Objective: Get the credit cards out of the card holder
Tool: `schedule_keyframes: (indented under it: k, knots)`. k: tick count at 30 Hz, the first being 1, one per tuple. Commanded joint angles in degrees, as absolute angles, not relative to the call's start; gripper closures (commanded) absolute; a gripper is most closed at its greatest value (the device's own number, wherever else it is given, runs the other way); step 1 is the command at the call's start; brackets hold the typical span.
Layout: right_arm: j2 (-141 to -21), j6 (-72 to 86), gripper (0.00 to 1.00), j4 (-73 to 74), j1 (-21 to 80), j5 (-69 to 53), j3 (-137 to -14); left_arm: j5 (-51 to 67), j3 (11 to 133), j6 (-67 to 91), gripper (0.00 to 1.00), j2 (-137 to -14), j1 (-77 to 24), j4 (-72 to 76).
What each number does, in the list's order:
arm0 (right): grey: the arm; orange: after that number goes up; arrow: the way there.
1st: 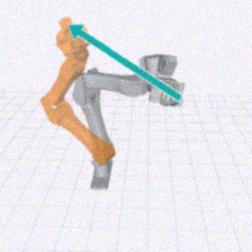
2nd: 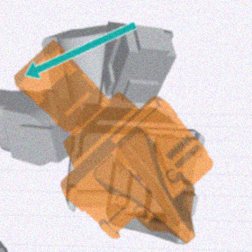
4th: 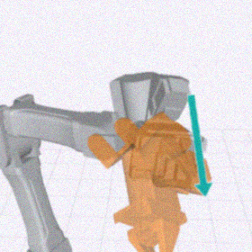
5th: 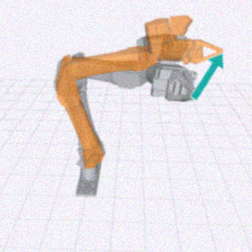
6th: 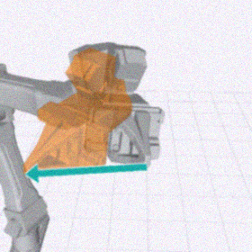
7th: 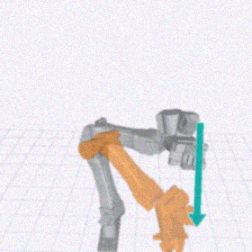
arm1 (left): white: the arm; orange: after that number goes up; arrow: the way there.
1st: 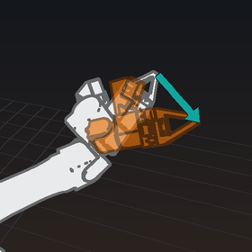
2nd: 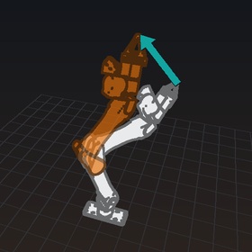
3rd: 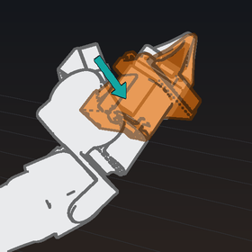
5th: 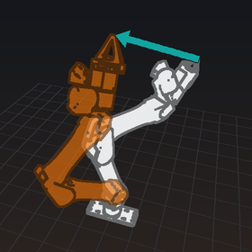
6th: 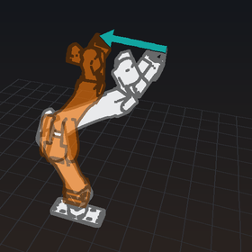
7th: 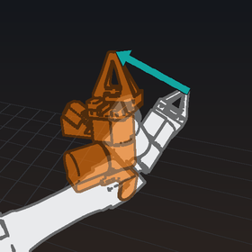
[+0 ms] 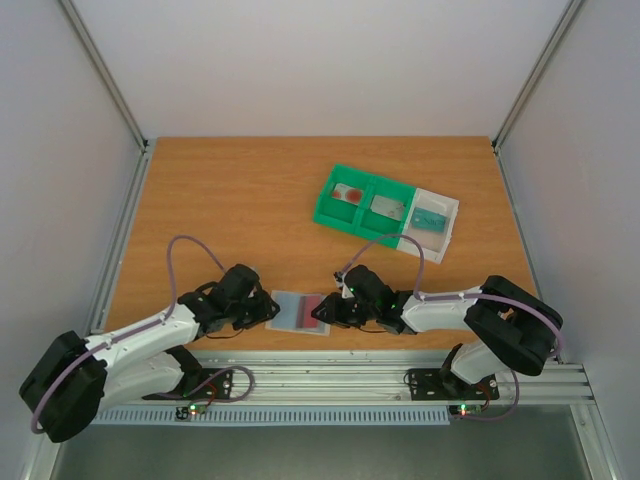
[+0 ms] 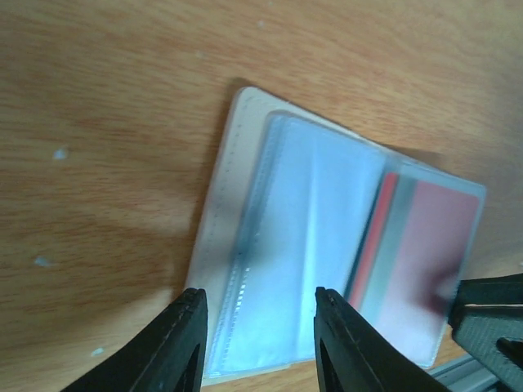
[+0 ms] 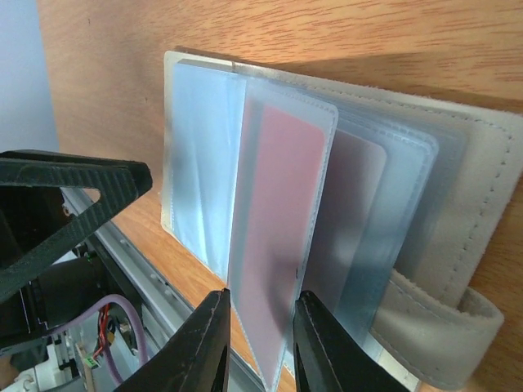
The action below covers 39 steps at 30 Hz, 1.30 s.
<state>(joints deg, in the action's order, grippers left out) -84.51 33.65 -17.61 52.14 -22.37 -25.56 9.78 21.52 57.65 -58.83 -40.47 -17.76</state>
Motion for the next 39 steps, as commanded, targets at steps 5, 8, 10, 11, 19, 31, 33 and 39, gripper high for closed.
schedule_keyframes:
  k: [5,8,10,11,19,31,33,39]
  knots:
    - [-85.44,34.07,0.75,-18.60,52.56,-23.38,-27.78,11.02,19.97,54.59,0.61,-60.78,-39.81,-15.16]
    - [-85.30,33.78,0.74,-17.78,52.56,-23.45,-28.73,12.79,19.17,54.71,0.61,-61.92,-39.79,-12.42]
    - [-85.36,33.72,0.74,-17.38,52.56,-23.58,-29.48,14.33,18.42,55.33,0.63,-62.77,-39.81,-10.00]
    - [-85.42,33.68,0.73,-17.25,52.56,-23.77,-29.79,15.21,18.11,55.65,0.64,-63.20,-39.81,-8.84]
    - [-86.71,33.54,0.70,-16.37,53.19,-24.31,-33.19,20.52,16.77,58.33,0.70,-65.36,-39.81,-1.91]
    - [-86.00,31.17,0.68,-11.24,54.05,-22.70,-34.25,16.10,17.31,59.44,0.65,-55.94,-39.81,-11.47]
    - [-85.35,29.78,0.69,-8.91,54.05,-21.92,-34.70,15.67,18.05,58.95,0.65,-54.09,-39.81,-13.35]
    - [-82.74,24.50,0.69,2.31,54.00,-17.32,-37.21,18.12,20.49,57.10,0.61,-52.45,-39.81,-13.88]
